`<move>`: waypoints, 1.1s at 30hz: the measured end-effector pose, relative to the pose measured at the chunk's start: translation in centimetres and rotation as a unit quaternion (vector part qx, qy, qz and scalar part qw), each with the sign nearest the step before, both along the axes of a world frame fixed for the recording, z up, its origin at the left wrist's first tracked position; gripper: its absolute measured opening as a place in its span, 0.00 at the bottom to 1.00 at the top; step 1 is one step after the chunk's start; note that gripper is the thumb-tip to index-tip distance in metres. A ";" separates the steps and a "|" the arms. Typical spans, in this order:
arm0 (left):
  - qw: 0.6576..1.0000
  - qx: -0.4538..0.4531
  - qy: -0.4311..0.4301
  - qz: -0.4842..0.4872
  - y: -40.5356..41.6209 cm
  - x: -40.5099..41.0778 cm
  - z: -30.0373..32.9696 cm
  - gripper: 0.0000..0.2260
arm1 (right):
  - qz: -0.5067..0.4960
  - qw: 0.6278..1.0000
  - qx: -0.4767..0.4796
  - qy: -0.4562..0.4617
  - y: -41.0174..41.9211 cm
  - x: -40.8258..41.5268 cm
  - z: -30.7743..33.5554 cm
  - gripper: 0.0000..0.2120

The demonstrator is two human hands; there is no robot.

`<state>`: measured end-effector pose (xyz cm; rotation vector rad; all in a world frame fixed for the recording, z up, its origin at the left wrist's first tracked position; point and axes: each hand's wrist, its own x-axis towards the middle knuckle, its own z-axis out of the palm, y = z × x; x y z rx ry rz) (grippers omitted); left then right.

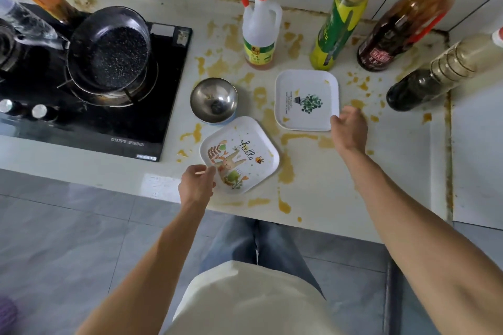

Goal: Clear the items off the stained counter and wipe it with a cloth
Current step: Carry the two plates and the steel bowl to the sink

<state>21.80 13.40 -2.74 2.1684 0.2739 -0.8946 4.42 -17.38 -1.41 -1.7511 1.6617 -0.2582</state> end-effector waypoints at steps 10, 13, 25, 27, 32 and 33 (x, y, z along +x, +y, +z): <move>0.998 0.048 -0.042 -0.014 -1.3 -0.8 -1.6 0.16 | 0.025 0.992 -0.056 0.109 -4.3 2.0 -3.1 0.13; 0.998 0.041 -0.042 -0.002 -1.3 -0.9 -1.8 0.16 | 0.031 0.991 -0.060 0.118 -4.7 2.0 -3.7 0.12; 0.997 0.031 -0.063 -0.023 -1.8 -1.2 0.4 0.10 | -0.005 0.999 -0.001 0.041 -3.2 2.5 -2.8 0.19; 0.998 0.018 -0.060 -0.019 -1.3 -1.0 1.0 0.10 | -0.023 1.000 -0.001 0.014 -2.9 2.3 -2.6 0.21; 0.998 -0.060 -0.021 0.011 0.1 -0.8 3.1 0.05 | -0.028 0.998 -0.020 -0.046 -0.9 0.8 -1.7 0.25; 0.997 -0.080 -0.017 0.014 0.3 -0.7 3.5 0.05 | -0.029 0.998 -0.017 -0.049 -0.2 0.4 -1.5 0.25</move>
